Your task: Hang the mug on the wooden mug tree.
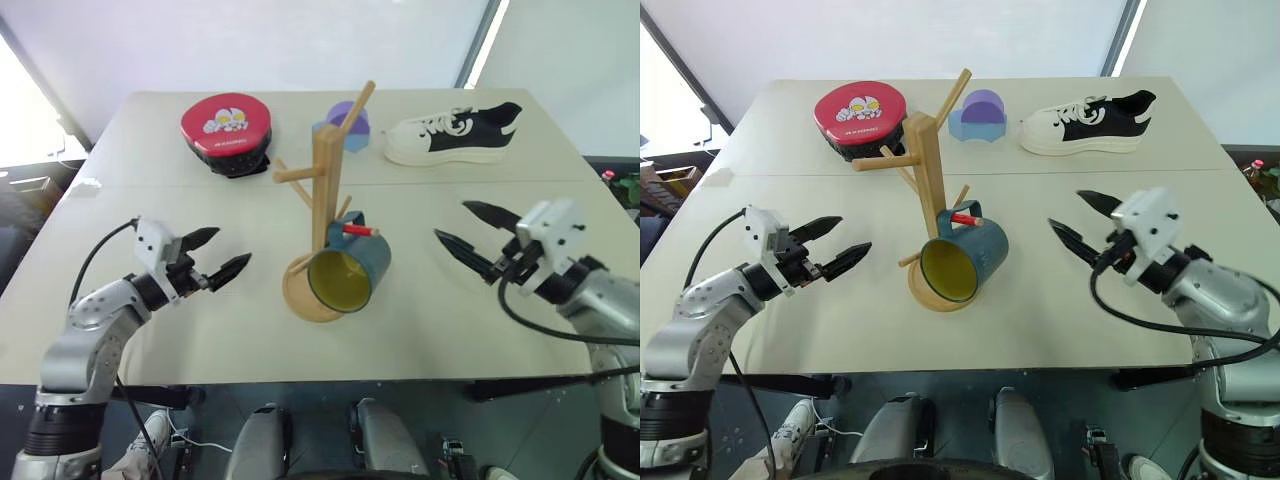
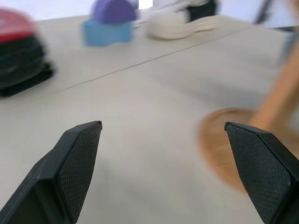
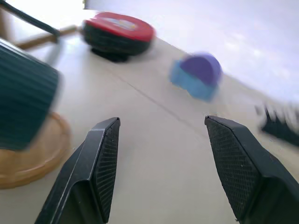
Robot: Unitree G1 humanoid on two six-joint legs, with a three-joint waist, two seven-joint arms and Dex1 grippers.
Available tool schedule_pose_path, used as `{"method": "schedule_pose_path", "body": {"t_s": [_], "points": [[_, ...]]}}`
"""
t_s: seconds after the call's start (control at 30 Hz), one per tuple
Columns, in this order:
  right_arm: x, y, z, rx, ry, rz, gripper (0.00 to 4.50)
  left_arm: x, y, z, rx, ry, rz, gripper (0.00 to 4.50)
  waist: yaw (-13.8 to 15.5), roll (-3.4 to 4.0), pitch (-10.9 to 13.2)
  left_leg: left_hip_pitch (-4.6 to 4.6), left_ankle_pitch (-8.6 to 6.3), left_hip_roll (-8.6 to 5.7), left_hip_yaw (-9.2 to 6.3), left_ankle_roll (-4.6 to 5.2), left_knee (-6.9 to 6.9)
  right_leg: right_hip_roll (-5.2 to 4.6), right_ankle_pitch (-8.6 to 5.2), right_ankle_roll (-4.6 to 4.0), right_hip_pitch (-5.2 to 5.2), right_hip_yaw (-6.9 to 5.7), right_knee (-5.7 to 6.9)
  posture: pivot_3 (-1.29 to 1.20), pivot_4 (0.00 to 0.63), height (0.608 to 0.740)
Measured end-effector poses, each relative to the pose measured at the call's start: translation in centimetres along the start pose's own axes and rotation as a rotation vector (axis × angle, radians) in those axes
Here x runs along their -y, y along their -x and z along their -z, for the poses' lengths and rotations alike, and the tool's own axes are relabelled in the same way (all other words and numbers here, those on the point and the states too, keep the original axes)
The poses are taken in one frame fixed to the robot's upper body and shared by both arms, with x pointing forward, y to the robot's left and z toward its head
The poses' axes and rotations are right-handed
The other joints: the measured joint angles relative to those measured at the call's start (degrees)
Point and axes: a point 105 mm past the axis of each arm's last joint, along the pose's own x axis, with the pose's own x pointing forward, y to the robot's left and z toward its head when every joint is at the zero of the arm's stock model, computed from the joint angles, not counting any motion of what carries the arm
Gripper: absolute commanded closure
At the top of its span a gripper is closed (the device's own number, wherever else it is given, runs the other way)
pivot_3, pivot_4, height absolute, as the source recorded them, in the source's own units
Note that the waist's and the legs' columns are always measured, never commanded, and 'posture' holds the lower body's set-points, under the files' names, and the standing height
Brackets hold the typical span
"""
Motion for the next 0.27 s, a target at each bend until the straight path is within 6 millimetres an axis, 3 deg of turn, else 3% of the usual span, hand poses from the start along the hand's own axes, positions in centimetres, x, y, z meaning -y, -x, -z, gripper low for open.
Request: {"method": "schedule_pose_path", "body": {"t_s": [0.1,0.27], "points": [[1.2,0.2,1.8,0.013,-0.082,0.108,1.52,-1.2,0.1,1.1,0.016,0.011,-0.107,0.00,0.04,0.02,0.00,0.01,0.00,0.00,0.00,0.00,0.01,-0.03,0.00,0.00,-0.05,0.03,0.08,0.00,0.150,0.735],[1.4,0.2,5.4,-0.021,-0.167,0.178,1.52,-2.2,0.3,2.6,0.035,0.071,-0.230,0.00,0.15,0.02,0.00,-0.02,0.00,-0.01,0.00,0.00,0.01,-0.07,0.07,0.12,-0.08,0.03,0.10,0.00,0.150,0.735]]}}
